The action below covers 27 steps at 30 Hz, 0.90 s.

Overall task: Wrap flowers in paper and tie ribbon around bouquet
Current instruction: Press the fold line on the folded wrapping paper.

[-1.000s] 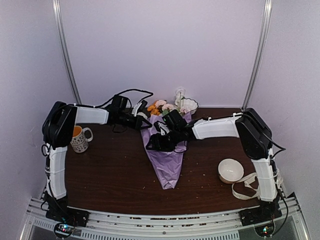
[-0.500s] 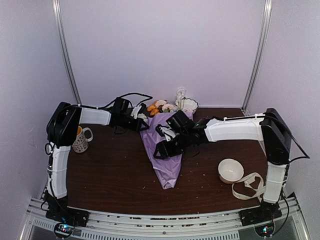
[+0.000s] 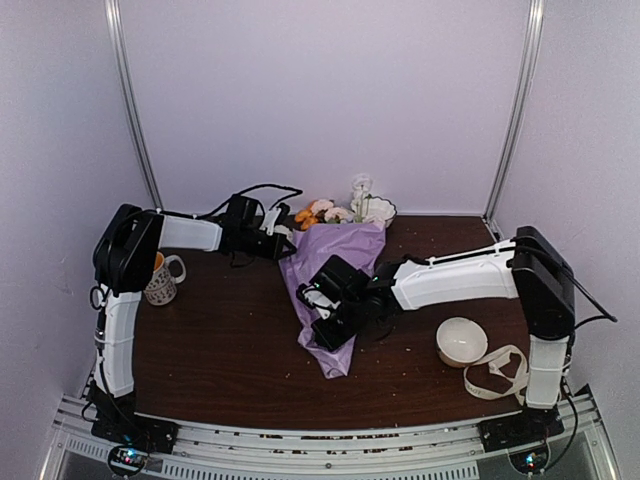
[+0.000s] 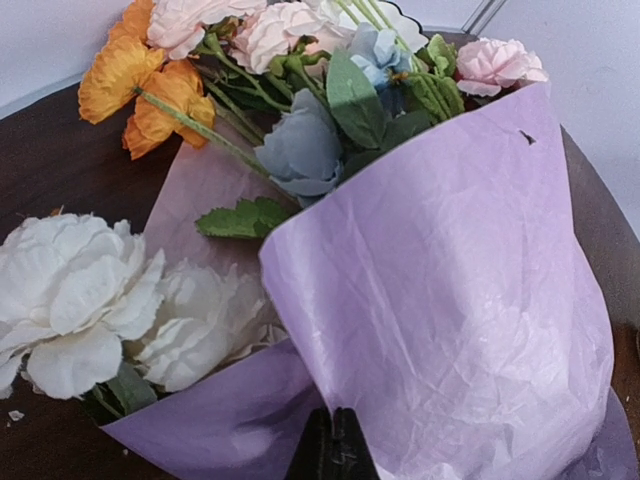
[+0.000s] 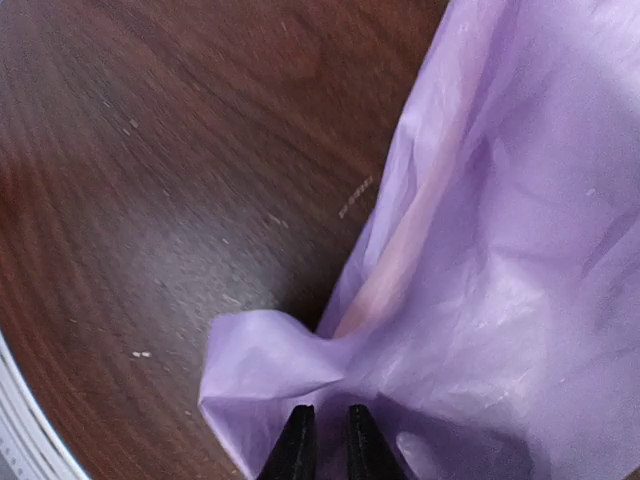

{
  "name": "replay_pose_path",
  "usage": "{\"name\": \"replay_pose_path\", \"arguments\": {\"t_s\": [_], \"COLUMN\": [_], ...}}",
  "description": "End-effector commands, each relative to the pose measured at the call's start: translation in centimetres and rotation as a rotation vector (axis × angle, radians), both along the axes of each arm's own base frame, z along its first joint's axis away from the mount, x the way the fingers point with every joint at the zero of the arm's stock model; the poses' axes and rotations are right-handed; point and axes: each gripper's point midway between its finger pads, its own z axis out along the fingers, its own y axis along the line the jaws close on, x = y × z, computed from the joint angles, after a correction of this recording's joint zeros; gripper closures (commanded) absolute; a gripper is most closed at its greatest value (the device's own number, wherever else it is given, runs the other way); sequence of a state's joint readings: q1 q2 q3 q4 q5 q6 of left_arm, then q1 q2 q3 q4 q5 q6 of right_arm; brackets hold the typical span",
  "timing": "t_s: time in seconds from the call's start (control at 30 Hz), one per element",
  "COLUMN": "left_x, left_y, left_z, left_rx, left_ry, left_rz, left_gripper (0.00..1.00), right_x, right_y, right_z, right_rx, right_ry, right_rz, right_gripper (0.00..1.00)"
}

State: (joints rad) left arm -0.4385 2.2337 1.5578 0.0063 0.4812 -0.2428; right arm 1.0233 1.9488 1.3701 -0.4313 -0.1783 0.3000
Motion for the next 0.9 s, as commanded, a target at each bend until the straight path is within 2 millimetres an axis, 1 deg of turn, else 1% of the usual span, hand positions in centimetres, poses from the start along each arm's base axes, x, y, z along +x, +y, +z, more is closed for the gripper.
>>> {"name": "replay_pose_path", "arguments": {"t_s": [0.0, 0.07, 0.13, 0.27, 0.37, 0.43, 0.57, 0.63, 0.67, 0.7, 0.77, 0.83, 0.87], "left_x": [1.5, 1.7, 1.9, 2.1, 1.8, 1.6, 1.4, 1.4, 1.3, 1.3, 1.3, 1.2, 1.2], "left_y": [1.0, 1.1, 1.1, 1.2, 0.9, 0.9, 0.7, 0.7, 0.6, 0.5, 0.6, 0.6, 0.5], "left_z": [0.1, 0.2, 0.2, 0.2, 0.3, 0.3, 0.2, 0.3, 0.3, 0.3, 0.3, 0.3, 0.4], "left_rx": [0.010, 0.008, 0.007, 0.002, -0.013, -0.018, -0.024, -0.029, -0.032, -0.034, -0.035, -0.037, -0.039], "left_ry": [-0.041, -0.044, -0.047, -0.044, -0.046, -0.044, -0.042, -0.044, -0.044, -0.044, -0.044, -0.043, -0.044], "left_rz": [0.065, 0.069, 0.071, 0.070, 0.045, 0.036, 0.026, 0.021, 0.016, 0.015, 0.014, 0.011, 0.009], "left_gripper": [1.00, 1.00, 1.00, 1.00, 1.00, 1.00, 1.00, 1.00, 1.00, 1.00, 1.00, 1.00, 1.00], "right_x": [-1.9, -3.2, -4.2, -6.0, -6.9, -7.1, -6.1, -5.2, -4.3, -3.6, -2.7, -1.9, -1.7], "right_y": [-1.8, -2.2, -2.8, -3.4, -3.8, -3.5, -1.9, -1.0, -0.4, 0.1, 0.9, 1.1, 1.1], "right_z": [-3.7, -4.3, -4.3, -3.8, -2.7, -1.1, 2.4, 3.2, 3.3, 3.4, 2.5, 1.2, -0.1], "right_rx": [-0.169, -0.201, -0.222, -0.246, -0.254, -0.206, -0.076, -0.033, -0.026, -0.030, -0.092, -0.175, -0.224], "right_ry": [0.013, 0.015, 0.002, 0.000, -0.016, -0.028, -0.044, -0.045, -0.060, -0.069, -0.058, -0.046, -0.034], "right_rz": [0.051, 0.084, 0.104, 0.157, 0.203, 0.224, 0.200, 0.180, 0.160, 0.144, 0.139, 0.125, 0.125], "right_gripper": [0.88, 0.89, 0.89, 0.89, 0.89, 0.88, 0.86, 0.83, 0.82, 0.82, 0.81, 0.81, 0.81]}}
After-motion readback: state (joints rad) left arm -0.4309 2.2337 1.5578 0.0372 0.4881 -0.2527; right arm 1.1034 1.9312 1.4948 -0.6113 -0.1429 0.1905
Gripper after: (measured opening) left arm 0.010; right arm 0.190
